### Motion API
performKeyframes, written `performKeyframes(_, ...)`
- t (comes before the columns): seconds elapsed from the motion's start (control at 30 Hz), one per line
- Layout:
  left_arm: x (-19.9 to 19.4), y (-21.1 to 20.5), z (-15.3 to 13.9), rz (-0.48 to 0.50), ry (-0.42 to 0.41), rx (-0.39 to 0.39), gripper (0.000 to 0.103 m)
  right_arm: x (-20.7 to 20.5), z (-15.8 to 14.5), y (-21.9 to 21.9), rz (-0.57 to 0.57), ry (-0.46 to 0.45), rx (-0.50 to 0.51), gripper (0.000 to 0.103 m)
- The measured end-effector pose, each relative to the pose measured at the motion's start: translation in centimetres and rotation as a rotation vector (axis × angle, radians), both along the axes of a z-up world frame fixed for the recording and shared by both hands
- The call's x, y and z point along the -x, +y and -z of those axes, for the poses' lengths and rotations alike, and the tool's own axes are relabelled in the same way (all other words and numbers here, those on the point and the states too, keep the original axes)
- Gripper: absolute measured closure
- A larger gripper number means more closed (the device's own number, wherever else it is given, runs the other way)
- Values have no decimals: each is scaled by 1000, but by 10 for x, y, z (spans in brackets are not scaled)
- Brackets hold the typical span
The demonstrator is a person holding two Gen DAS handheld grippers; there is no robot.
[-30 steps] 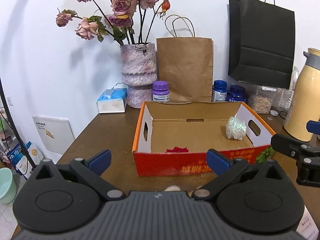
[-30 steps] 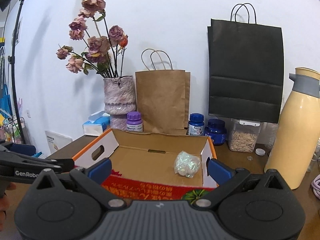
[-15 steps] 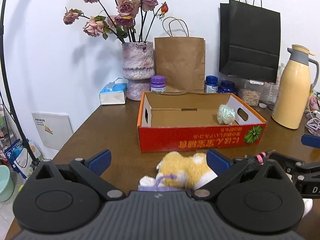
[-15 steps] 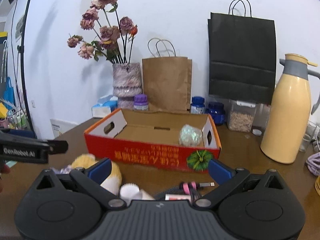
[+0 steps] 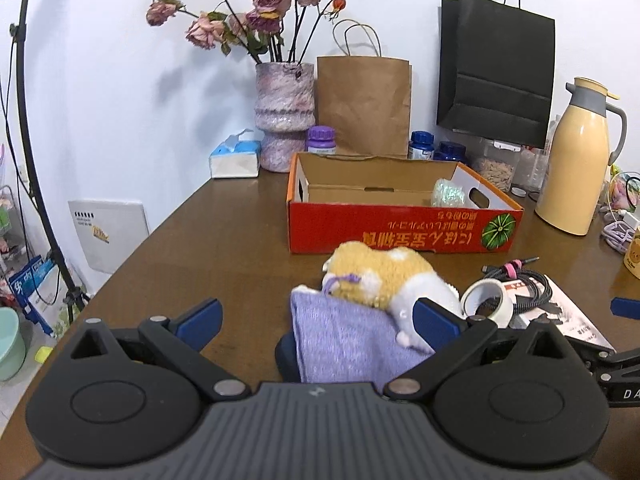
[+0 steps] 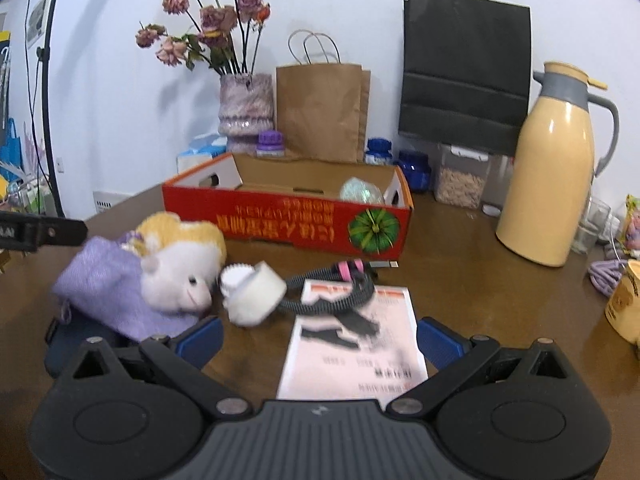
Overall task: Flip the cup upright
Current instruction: 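Grasp the purple pouch with the left tool while the right tool grasps the white glove box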
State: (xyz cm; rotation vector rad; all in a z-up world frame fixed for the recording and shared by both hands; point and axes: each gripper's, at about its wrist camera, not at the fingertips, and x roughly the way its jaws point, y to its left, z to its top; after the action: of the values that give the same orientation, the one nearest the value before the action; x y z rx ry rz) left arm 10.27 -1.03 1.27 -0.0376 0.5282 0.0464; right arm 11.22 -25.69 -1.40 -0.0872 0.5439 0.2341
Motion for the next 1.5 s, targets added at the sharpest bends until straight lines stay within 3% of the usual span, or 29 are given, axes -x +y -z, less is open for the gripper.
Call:
performKeyframes(0.3,4,1,5,-14,18,-4,0,-8,13,-7,12,45,28,0)
performKeyframes(0.63,0,-1,10,-11,40,-5,0,-70,32,-2,35,203,80,0)
performKeyframes(0.73,-1,-2,11,-8,43,-6,0,-80,41,-9,30,241,7,0)
performKeyframes(0.93,-5,-9,12,-2,54,-5,0,-76,47,-13,43,196,-12,0)
performKeyframes(1.0,-5,-12,13,1,56,-6,0,-73,47,-14,32,175,-20,7)
performKeyframes(1.17,-4,-18,14,4,59,-11,0,-64,44,-19,47,152,-47,7)
performKeyframes(1.5,-2,-21,20,2,93,-2,0,-35,28,-22,123,-54,-13,7)
